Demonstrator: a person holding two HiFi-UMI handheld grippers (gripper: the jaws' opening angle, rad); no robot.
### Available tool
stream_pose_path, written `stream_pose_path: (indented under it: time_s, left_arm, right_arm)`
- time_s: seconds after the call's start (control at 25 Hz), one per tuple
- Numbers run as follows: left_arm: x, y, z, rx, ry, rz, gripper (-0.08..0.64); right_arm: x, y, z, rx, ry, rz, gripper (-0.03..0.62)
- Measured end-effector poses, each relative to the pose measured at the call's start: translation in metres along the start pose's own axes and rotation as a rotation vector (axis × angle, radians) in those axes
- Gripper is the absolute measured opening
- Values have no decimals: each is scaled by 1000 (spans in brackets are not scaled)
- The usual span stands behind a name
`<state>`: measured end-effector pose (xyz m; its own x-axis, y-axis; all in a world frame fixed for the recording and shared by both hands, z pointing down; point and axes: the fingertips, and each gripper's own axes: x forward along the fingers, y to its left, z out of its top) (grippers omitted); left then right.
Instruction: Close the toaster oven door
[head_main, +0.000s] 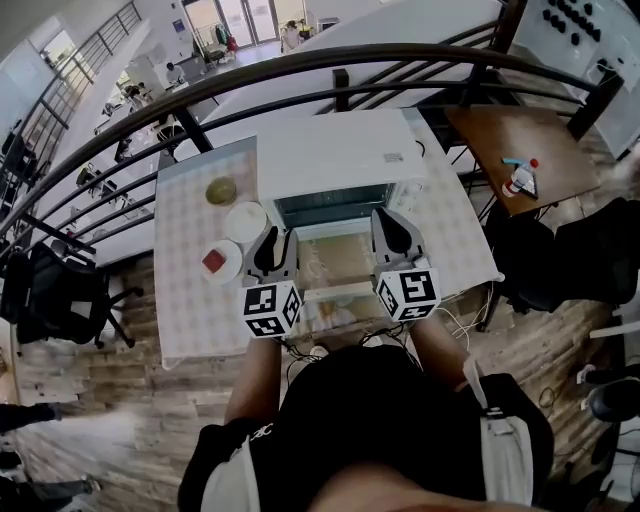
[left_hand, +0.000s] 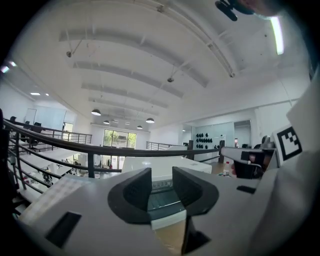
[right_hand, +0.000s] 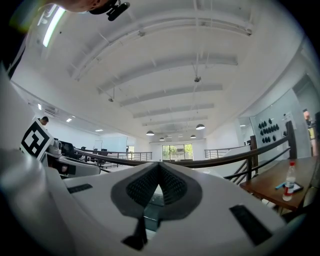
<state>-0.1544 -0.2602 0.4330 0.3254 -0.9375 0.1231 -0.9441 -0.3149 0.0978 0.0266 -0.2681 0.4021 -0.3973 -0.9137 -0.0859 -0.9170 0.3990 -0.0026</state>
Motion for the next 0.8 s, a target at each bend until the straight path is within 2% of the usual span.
stream_pose_path:
  time_s: [0.12,0.64,0.8]
  left_arm:
    - [-1,3,-19,17,46,34,129]
    - [-27,33,-122,-17,268,157,129]
    - [-37,38,-158,-43,332,167,132]
  right_arm:
    - [1,-1,-5,2,9,21,3]
    - [16,11,-38,45,80,115,3]
    - [19,18,-49,55,105,145,3]
